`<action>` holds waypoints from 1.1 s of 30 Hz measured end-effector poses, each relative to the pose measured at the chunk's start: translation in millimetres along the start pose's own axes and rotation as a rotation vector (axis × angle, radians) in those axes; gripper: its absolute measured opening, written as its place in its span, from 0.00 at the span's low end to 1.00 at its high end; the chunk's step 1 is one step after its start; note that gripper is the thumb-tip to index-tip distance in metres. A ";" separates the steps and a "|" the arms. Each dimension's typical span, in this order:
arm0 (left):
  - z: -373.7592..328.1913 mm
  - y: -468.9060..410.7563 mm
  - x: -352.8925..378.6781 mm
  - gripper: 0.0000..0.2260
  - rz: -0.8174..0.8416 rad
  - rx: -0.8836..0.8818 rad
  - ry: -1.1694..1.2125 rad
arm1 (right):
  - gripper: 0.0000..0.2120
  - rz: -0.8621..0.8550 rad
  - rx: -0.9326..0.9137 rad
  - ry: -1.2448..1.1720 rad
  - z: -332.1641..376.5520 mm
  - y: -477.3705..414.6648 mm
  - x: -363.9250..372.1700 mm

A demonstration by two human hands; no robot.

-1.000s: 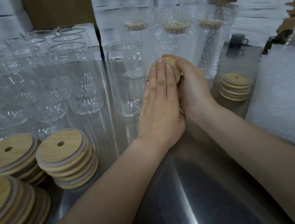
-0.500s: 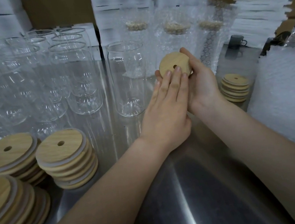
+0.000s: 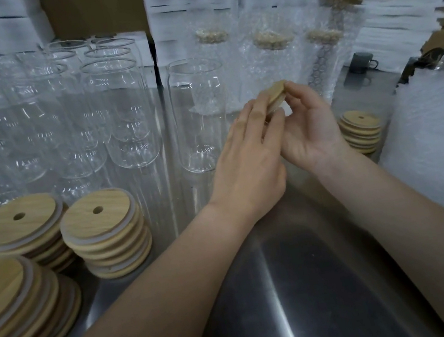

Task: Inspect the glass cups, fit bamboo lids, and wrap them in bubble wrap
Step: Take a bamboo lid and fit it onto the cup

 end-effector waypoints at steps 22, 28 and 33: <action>3.4 0.1 9.3 0.39 0.030 0.078 -0.274 | 0.22 0.003 -0.065 0.236 -10.4 3.5 12.1; -4.5 0.6 5.0 0.43 0.102 0.173 -0.232 | 0.21 -0.015 -0.096 0.205 -5.2 5.9 13.0; -12.9 0.9 7.0 0.38 0.116 0.250 -0.304 | 0.20 0.021 -0.079 0.104 0.1 5.3 10.9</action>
Point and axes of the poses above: each hand's wrist, its own y-axis away from the middle knuckle, its own x-axis out of the palm, z = x × y, the point moved 1 cm from there along -y, towards the middle knuckle, and after that the axes turned 13 degrees about -z, right-handed, at the moved point
